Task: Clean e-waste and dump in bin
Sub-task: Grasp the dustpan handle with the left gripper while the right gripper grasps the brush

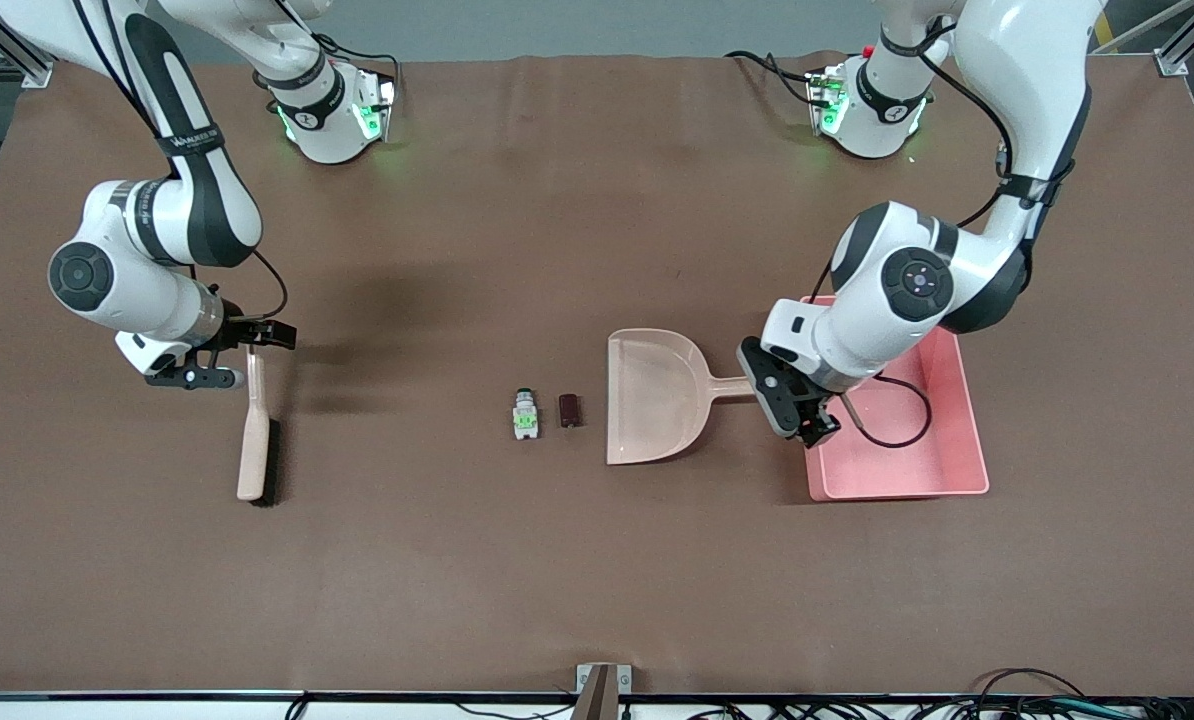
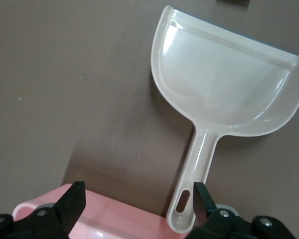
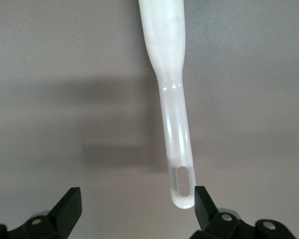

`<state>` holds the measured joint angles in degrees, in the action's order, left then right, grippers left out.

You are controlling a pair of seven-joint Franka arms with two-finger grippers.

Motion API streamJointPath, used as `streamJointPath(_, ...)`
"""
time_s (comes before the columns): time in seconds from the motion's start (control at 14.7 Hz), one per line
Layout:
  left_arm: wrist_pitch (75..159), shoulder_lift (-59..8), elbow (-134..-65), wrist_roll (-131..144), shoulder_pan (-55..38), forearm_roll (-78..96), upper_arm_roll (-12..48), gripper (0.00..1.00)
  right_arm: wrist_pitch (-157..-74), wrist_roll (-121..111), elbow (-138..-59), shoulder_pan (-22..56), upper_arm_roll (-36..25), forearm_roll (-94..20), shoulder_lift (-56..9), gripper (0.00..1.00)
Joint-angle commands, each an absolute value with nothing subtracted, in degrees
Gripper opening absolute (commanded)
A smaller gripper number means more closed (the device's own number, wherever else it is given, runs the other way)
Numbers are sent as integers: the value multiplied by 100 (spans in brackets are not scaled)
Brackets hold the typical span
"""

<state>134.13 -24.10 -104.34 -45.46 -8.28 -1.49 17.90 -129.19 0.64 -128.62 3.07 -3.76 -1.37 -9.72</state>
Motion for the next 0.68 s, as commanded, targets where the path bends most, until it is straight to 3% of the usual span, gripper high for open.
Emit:
streamJointPath(0.0, 13518, -2426, -10459, -4544, -992, -281, 1811, 95, -13182, -52, -12780, 220, -378, -79, -1159, 100)
streamJointPath(0.41, 13474, -2671, -10415, -3956, -1327, -1159, 1811, 95, -13482, -97, -12498, 9, -387, 79, -1617, 100)
streamJointPath(0.61, 13421, -2760, -10415, -3955, -1423, -1239, 1811, 95, -13491, -97, -12498, -17, -378, 88, -1643, 93)
